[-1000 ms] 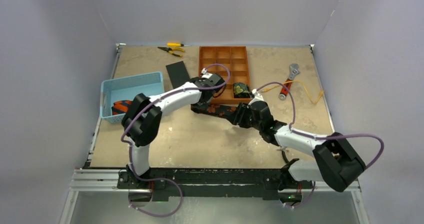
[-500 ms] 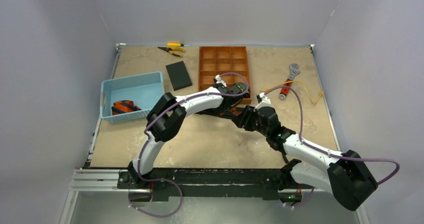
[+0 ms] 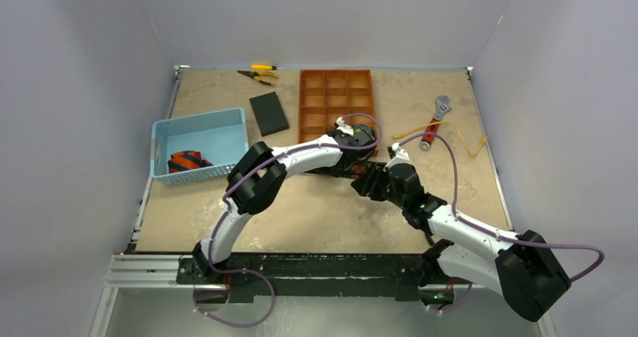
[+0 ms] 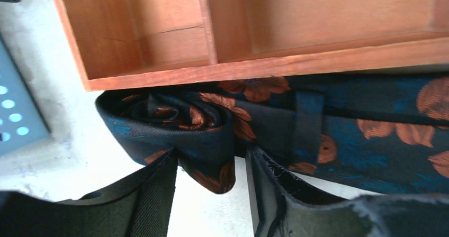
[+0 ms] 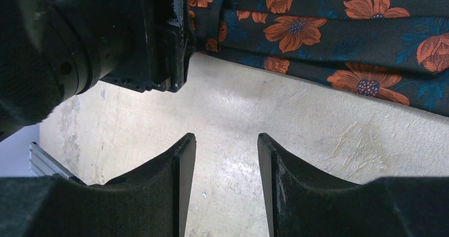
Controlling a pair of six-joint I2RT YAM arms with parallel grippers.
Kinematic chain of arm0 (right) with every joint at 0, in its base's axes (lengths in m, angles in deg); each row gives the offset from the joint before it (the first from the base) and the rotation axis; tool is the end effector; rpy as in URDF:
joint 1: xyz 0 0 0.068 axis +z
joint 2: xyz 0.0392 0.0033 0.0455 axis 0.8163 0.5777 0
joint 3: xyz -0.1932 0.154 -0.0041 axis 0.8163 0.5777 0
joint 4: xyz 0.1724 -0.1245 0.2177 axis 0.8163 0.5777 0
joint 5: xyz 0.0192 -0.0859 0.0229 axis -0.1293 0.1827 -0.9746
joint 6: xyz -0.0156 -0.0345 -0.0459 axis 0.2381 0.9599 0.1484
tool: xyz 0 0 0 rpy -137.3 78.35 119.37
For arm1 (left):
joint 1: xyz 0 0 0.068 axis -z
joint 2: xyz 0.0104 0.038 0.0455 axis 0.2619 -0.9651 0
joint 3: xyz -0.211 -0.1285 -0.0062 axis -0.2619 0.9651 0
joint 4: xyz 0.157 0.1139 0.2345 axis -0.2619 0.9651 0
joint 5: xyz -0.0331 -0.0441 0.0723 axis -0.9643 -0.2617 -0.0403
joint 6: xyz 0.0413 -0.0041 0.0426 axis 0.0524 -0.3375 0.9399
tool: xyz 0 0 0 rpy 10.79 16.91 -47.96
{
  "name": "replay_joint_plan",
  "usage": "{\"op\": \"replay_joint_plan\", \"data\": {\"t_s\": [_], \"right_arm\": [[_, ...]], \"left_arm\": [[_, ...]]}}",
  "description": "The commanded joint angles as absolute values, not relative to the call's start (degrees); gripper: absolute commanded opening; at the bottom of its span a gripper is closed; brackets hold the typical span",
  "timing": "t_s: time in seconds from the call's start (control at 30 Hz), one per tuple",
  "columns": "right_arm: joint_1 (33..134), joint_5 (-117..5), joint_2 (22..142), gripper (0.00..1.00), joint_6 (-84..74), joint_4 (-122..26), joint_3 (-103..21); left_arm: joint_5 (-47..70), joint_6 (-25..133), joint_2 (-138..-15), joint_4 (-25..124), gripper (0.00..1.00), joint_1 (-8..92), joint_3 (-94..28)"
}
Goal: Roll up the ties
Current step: Roll the tie at the center of the board.
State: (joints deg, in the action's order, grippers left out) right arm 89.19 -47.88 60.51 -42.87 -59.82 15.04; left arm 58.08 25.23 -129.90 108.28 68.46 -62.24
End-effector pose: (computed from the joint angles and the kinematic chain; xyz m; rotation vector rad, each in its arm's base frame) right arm 0.2177 0.1490 0.1211 0.2004 2.1707 0.8147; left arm 0.3000 -0.3568 0.1134 0.2464 2.5261 0.5017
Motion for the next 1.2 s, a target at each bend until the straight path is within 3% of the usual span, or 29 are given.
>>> {"op": "replay_joint_plan", "data": {"t_s": [0.0, 0.57, 0.9, 1.17], "right_arm": [[89.05, -46.45, 59.62, 0.50, -42.10, -60.02, 15.41], [89.08, -52.55, 66.56, 0.54, -38.28, -65.79, 11.19], [91.51, -55.81, 79.84, 0.50, -38.15, -66.52, -1.31], [92.10, -54.66, 91.90, 0.46, -38.85, -65.63, -11.43]], "left_arm": [[51.69, 27.26, -125.45, 100.48, 0.50, 68.45, -60.95], [41.67, 30.04, -111.58, 88.60, 0.57, 64.58, -50.92], [24.66, 32.03, -86.84, 68.99, 0.58, 50.33, -25.26], [9.98, 36.19, -75.10, 49.44, 0.65, 40.44, -6.94]]}}
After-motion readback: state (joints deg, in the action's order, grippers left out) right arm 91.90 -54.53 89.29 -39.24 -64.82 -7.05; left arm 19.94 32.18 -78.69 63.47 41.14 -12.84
